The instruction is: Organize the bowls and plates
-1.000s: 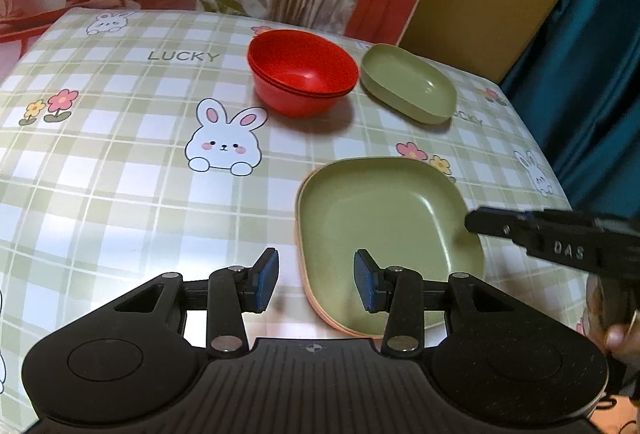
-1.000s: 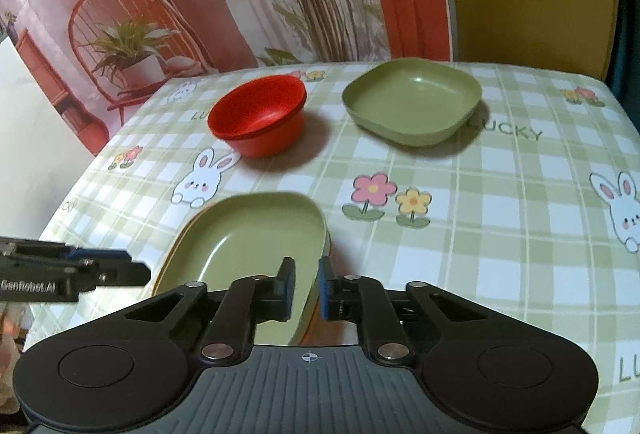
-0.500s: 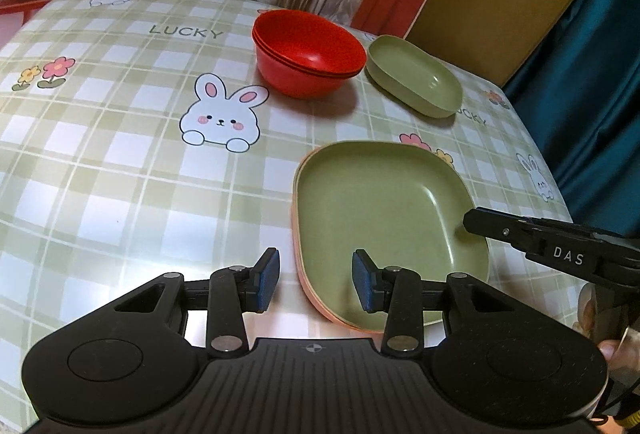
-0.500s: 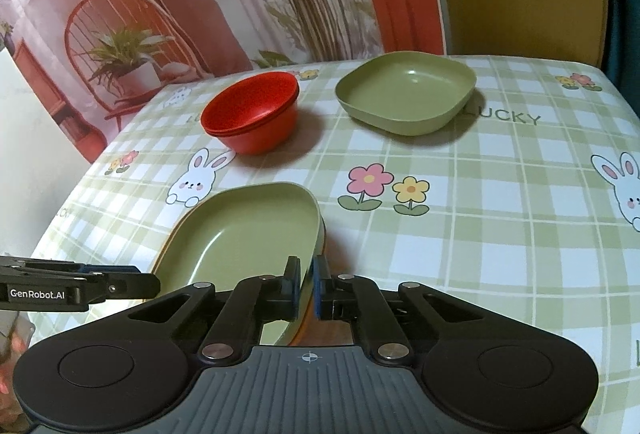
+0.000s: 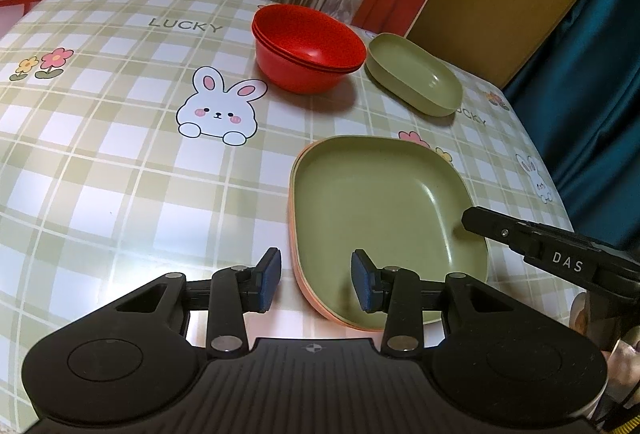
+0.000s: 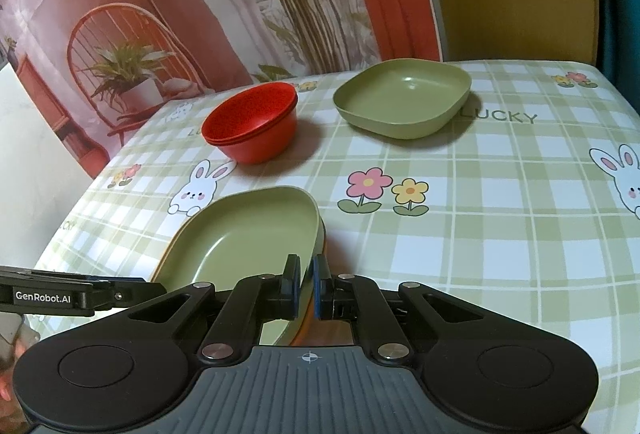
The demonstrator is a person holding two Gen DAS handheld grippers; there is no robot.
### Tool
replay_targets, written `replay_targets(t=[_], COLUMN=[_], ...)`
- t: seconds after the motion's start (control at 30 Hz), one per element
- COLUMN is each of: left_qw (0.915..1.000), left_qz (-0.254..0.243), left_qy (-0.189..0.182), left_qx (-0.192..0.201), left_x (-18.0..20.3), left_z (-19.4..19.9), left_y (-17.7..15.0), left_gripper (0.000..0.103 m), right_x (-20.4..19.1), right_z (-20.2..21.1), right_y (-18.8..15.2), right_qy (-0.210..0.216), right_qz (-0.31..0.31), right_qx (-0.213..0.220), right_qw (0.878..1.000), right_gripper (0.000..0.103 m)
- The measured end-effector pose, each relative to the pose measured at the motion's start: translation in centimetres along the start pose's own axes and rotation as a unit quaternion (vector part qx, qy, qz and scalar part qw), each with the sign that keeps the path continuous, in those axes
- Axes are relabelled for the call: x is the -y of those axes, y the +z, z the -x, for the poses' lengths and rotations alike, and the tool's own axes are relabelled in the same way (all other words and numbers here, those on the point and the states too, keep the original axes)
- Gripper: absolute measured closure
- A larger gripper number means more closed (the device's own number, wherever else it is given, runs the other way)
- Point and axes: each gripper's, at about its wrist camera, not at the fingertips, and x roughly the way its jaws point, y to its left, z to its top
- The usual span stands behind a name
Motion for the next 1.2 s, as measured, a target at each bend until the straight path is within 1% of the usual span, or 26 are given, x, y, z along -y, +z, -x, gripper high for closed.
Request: replay_targets(t=[0.1, 0.17, 0.2, 0.23, 0.33, 0.47, 0.6, 0.73, 0.87, 1.0, 1.1, 1.2], left_qw=[1.0, 1.0, 0.9999, 0.9998, 0.9992, 0.9975, 0.9944, 0.9896, 0.9854, 0.983, 0.9822, 0.9838], left_qz=[-0.003, -0.005, -0.007, -0.009, -0.018, -0.033, -0.053, -0.08, -0.108, -0.116, -0.127, -0.133], left_qy=[0.002, 0.004, 0.005, 0.006, 0.009, 0.006, -0.013, -0.034, -0.044, -0.069, -0.073, -0.066], left_qx=[0.002, 0.007, 0.011, 0.017, 0.034, 0.063, 0.09, 0.114, 0.124, 0.125, 0.118, 0.101], left_x=[0.0, -0.1, -0.1, -0.1, 0.0, 0.7, 1.9, 3.5, 5.3, 6.1, 6.8, 7.2], left_z=[0.2, 0.5, 0.7, 1.0, 2.0, 3.2, 3.9, 3.7, 2.2, -0.5, -3.5, -6.4], left_y=[0.1, 0.4, 0.6, 1.0, 2.4, 5.0, 7.5, 9.5, 11.2, 12.9, 14.4, 15.8], left_gripper=[0.062, 0.062, 0.062, 0.062, 0.062, 0.062, 0.062, 0.062, 0.062, 0.061, 0.06, 0.06], right_x=[0.1, 0.2, 0.3, 0.4, 0.5, 1.6, 3.5, 4.8, 6.5, 8.5, 9.8, 11.0], right_z=[0.0, 0.0, 0.1, 0.3, 1.2, 2.4, 3.0, 3.1, 2.3, 0.6, -1.2, -3.1], right_y=[0.1, 0.4, 0.5, 0.7, 1.7, 3.6, 5.6, 6.8, 7.9, 8.6, 9.2, 9.8], right_qy=[0.002, 0.007, 0.007, 0.008, 0.009, -0.001, -0.026, -0.047, -0.059, -0.067, -0.069, -0.071], right_qz=[-0.007, -0.016, -0.019, -0.02, -0.019, -0.024, -0.035, -0.031, -0.033, -0.044, -0.056, -0.063], right_qx=[-0.002, -0.008, -0.006, -0.001, 0.015, 0.041, 0.062, 0.079, 0.089, 0.088, 0.082, 0.078], right_qw=[1.0, 1.0, 1.0, 1.0, 1.0, 0.999, 0.997, 0.995, 0.994, 0.993, 0.993, 0.992], right_gripper=[0.096, 0.09, 0.083, 0.081, 0.081, 0.081, 0.08, 0.08, 0.08, 0.08, 0.079, 0.078])
